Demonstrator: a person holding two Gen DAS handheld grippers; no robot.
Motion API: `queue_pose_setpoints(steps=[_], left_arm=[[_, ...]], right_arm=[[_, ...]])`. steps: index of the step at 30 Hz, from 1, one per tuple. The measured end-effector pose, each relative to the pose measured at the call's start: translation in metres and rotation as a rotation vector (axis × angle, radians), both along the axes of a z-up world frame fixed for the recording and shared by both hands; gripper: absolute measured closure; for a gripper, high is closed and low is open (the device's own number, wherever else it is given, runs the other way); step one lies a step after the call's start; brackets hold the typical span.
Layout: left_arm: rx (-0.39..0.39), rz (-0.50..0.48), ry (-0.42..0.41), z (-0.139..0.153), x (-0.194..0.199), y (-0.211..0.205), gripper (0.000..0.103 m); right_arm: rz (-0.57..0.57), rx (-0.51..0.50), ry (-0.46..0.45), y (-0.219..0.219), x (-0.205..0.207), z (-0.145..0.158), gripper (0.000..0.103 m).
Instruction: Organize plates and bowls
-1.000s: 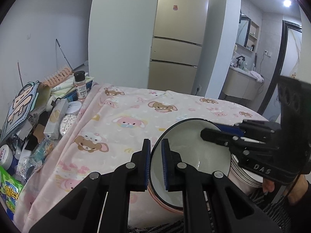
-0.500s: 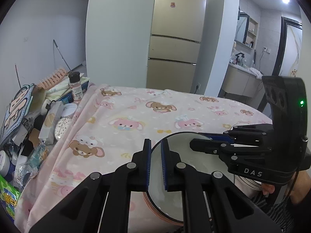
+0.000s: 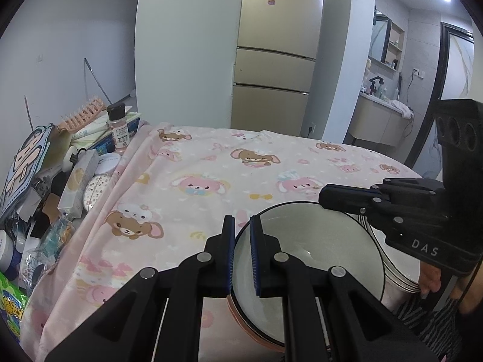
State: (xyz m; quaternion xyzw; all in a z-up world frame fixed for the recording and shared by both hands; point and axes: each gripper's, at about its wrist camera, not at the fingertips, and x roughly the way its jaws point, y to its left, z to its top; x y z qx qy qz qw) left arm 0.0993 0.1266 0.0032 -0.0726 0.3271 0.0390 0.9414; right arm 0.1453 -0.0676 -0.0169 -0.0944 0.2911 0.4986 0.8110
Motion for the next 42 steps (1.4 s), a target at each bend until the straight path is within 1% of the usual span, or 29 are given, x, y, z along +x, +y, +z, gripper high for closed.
queue_pose_setpoints(steps=[2, 3, 5, 6, 9, 12, 15, 18, 19, 20, 23, 28, 31, 32, 33, 34, 35, 36, 37, 38, 39, 41, 42], left_arm=[[-0.003, 0.003, 0.002, -0.002, 0.0, 0.001, 0.092], [-0.005, 0.003, 0.002, -0.002, 0.0, 0.001, 0.092], [-0.007, 0.008, -0.002, -0.003, 0.0, 0.002, 0.092], [-0.009, 0.008, -0.004, -0.002, -0.001, 0.002, 0.092], [-0.017, 0.012, -0.018, -0.001, -0.008, 0.003, 0.092], [-0.013, 0.01, -0.037, 0.001, -0.021, 0.0, 0.092], [0.01, -0.003, -0.06, 0.001, -0.032, -0.006, 0.092], [0.055, -0.016, -0.055, -0.001, -0.033, -0.015, 0.092], [0.082, -0.019, -0.057, -0.001, -0.034, -0.019, 0.092], [0.103, -0.028, -0.059, -0.001, -0.036, -0.024, 0.092], [0.134, -0.04, -0.063, -0.003, -0.039, -0.031, 0.092], [0.112, -0.056, -0.045, -0.007, -0.038, -0.031, 0.092], [0.104, -0.055, -0.051, -0.007, -0.039, -0.03, 0.092], [0.086, -0.054, -0.055, -0.006, -0.039, -0.028, 0.092], [0.069, -0.05, -0.057, -0.005, -0.04, -0.025, 0.092], [0.032, -0.047, -0.056, -0.005, -0.04, -0.02, 0.089], [-0.012, -0.057, -0.053, -0.004, -0.039, -0.015, 0.084], [-0.043, -0.071, -0.051, -0.003, -0.039, -0.012, 0.081], [-0.065, -0.088, -0.047, -0.001, -0.038, -0.011, 0.073], [-0.071, -0.1, -0.05, 0.0, -0.038, -0.011, 0.063], [-0.071, -0.111, -0.056, 0.003, -0.039, -0.012, 0.057], [-0.083, -0.142, -0.066, 0.008, -0.041, -0.016, 0.026], [-0.085, -0.141, -0.061, 0.01, -0.041, -0.017, 0.02]], right_arm=[[-0.004, -0.02, -0.001, 0.003, 0.0, -0.004, 0.103], [-0.003, -0.023, 0.019, 0.003, 0.002, -0.007, 0.103], [0.002, -0.001, 0.06, 0.0, 0.007, -0.012, 0.103], [0.005, 0.009, 0.065, -0.002, 0.008, -0.014, 0.103], [-0.004, 0.026, 0.063, -0.009, 0.006, -0.01, 0.103], [0.006, 0.036, 0.086, -0.019, -0.002, -0.006, 0.103], [0.045, 0.015, 0.067, -0.022, -0.018, -0.006, 0.103], [0.054, -0.009, 0.015, -0.019, -0.029, -0.007, 0.103], [0.058, -0.009, 0.004, -0.018, -0.031, -0.007, 0.103], [0.061, -0.011, -0.001, -0.018, -0.032, -0.008, 0.103], [0.076, -0.009, 0.003, -0.02, -0.034, -0.009, 0.103], [0.116, -0.042, -0.03, -0.016, -0.046, -0.013, 0.103], [0.126, -0.051, -0.048, -0.014, -0.052, -0.013, 0.103], [0.123, -0.043, -0.047, -0.015, -0.052, -0.012, 0.102], [0.118, -0.036, -0.045, -0.016, -0.051, -0.01, 0.093], [0.105, -0.027, -0.047, -0.019, -0.051, -0.007, 0.081], [0.089, -0.011, -0.045, -0.022, -0.05, -0.005, 0.05], [0.096, 0.038, -0.032, -0.027, -0.049, 0.0, 0.029], [0.08, 0.062, -0.022, -0.03, -0.048, 0.004, 0.022], [0.061, 0.076, -0.023, -0.033, -0.047, 0.008, 0.016], [0.057, 0.088, -0.019, -0.035, -0.046, 0.011, 0.009], [0.049, 0.1, -0.006, -0.037, -0.043, 0.017, 0.0], [0.044, 0.101, 0.001, -0.038, -0.042, 0.018, 0.0]])
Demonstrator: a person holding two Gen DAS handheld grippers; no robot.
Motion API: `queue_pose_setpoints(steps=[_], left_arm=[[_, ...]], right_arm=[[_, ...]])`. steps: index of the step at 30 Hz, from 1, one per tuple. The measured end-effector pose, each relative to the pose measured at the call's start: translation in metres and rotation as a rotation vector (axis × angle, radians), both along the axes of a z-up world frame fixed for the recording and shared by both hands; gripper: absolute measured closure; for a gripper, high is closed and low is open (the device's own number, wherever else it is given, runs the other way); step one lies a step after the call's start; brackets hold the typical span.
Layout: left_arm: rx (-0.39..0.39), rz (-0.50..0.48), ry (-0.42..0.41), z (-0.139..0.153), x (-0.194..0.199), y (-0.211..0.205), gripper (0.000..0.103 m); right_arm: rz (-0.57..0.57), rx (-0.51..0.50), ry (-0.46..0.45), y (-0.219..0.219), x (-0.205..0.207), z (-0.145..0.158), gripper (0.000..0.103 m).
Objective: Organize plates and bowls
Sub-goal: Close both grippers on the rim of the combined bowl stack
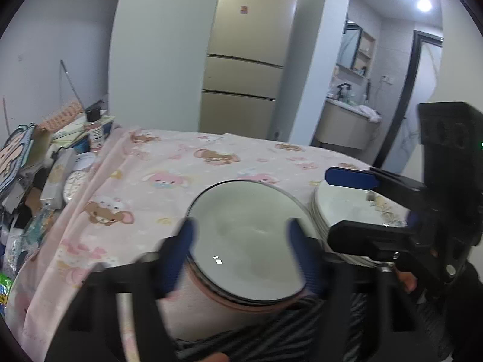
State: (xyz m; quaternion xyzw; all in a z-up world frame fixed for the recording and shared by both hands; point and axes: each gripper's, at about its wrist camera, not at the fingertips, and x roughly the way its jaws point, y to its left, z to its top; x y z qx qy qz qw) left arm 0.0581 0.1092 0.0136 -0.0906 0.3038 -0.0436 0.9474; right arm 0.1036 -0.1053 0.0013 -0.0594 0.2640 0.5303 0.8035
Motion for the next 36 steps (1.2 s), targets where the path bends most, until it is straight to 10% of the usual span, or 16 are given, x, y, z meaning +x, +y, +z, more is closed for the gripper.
queue_pose_setpoints(steps=[7, 23, 36], left_arm=[[-0.068, 0.058, 0.033, 0.01, -0.004, 0.02, 0.0], [-0.267, 0.089, 0.268, -0.032, 0.021, 0.056, 0.0], [-0.307, 0.127, 0.358, -0.057, 0.036, 0.057, 0.019]], right_arm=[[-0.052, 0.014, 0.074, -0.006, 0.01, 0.013, 0.0], [-0.104, -0.148, 0.31, 0.021, 0.041, -0.032, 0.001], [-0.126, -0.268, 0.255, 0.044, 0.044, -0.061, 0.048]])
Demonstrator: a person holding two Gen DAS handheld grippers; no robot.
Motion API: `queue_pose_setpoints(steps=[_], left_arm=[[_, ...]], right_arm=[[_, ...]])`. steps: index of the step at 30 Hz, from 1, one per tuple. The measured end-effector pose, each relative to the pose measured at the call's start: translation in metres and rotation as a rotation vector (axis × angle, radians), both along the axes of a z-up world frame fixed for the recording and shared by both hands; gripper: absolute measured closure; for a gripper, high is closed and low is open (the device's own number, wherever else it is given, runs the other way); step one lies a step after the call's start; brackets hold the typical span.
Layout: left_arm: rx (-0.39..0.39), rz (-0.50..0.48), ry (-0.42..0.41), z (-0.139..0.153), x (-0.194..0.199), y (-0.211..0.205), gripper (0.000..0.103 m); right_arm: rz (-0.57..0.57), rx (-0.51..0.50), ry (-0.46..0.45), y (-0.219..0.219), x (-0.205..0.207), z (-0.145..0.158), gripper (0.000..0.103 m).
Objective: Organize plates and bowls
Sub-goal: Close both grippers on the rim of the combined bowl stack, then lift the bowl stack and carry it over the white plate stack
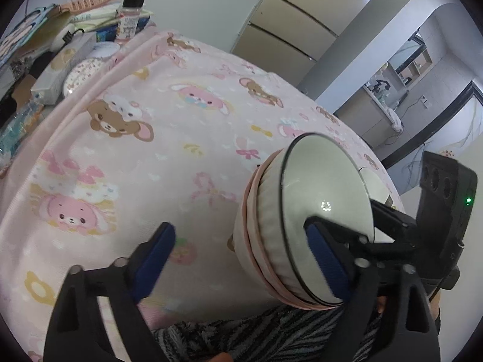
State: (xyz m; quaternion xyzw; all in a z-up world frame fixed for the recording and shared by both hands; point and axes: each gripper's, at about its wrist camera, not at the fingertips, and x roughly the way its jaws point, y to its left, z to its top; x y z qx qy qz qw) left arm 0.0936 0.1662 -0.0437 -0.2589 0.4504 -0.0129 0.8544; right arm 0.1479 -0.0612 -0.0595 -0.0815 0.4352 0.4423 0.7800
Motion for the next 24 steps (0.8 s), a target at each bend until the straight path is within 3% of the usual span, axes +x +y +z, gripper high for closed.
queue_pose_setpoints(steps=[2, 4, 7, 10, 15, 18, 24], left_arm=[[0.013, 0.002, 0.02, -0.005, 0.003, -0.001, 0.028], [0.017, 0.004, 0.02, -0.007, 0.005, -0.002, 0.029], [0.018, 0.01, 0.01, -0.008, 0.006, -0.002, 0.035], [0.017, -0.012, -0.002, -0.008, 0.007, -0.006, 0.043], [-0.02, -0.035, -0.007, -0.01, 0.007, -0.011, 0.052], [-0.092, -0.05, 0.011, -0.015, 0.01, -0.009, 0.056], [-0.053, -0.051, 0.029, -0.013, 0.012, -0.015, 0.058]], right_arm=[[-0.013, 0.009, -0.005, -0.001, 0.002, 0.001, 0.051], [-0.016, 0.009, -0.009, -0.002, 0.002, 0.001, 0.054], [0.009, 0.016, -0.003, 0.0, 0.0, 0.002, 0.072], [0.025, -0.012, -0.037, 0.006, -0.005, 0.003, 0.072], [0.038, -0.02, -0.007, 0.007, -0.002, 0.003, 0.072], [0.055, -0.043, 0.06, 0.012, 0.005, 0.002, 0.067], [0.078, -0.046, 0.193, 0.016, 0.02, -0.004, 0.066]])
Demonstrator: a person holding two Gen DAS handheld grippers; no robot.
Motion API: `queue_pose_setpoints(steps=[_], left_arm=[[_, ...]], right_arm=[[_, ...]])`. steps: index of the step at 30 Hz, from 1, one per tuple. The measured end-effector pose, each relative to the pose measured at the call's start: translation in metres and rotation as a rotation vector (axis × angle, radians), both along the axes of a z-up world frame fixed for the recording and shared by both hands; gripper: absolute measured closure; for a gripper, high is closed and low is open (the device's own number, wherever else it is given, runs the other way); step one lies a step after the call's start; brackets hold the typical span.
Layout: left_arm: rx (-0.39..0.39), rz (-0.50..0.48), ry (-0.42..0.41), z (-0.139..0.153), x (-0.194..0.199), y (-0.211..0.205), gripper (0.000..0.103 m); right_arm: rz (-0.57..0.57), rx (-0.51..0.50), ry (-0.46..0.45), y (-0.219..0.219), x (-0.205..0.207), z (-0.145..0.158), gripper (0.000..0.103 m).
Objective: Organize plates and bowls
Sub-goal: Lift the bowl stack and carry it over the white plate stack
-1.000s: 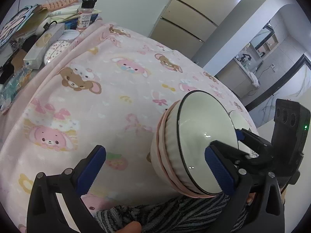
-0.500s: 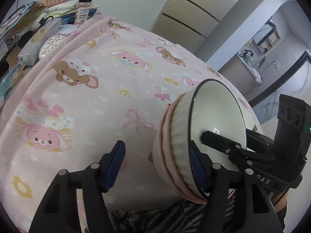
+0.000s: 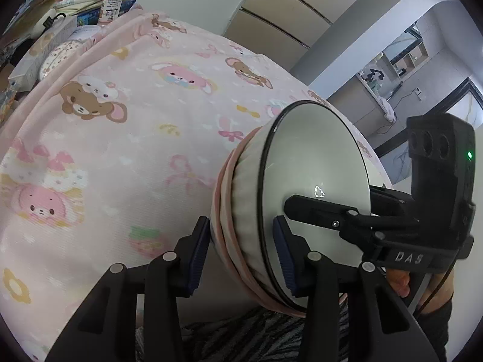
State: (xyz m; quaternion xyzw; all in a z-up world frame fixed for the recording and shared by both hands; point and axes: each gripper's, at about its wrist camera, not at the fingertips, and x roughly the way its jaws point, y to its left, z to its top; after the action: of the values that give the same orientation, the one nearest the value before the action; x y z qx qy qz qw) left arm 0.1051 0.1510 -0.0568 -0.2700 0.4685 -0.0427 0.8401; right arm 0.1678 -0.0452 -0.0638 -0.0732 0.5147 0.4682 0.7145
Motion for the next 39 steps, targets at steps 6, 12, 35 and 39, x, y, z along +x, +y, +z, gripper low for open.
queue_pose_setpoints(steps=[6, 12, 35, 39], left_arm=[[-0.018, 0.026, -0.014, -0.001, -0.004, 0.003, 0.06], [-0.017, 0.04, -0.02, -0.002, -0.005, 0.003, 0.06], [0.012, 0.092, -0.148, 0.03, -0.011, -0.002, 0.067], [0.032, 0.077, -0.171, 0.045, -0.007, -0.013, 0.067]], right_arm=[[-0.051, 0.018, 0.013, -0.006, -0.004, 0.0, 0.07], [-0.029, -0.043, 0.039, 0.004, -0.006, -0.002, 0.058], [-0.217, 0.309, 0.003, -0.051, -0.007, 0.017, 0.078], [-0.248, 0.373, 0.026, -0.071, -0.002, 0.025, 0.078]])
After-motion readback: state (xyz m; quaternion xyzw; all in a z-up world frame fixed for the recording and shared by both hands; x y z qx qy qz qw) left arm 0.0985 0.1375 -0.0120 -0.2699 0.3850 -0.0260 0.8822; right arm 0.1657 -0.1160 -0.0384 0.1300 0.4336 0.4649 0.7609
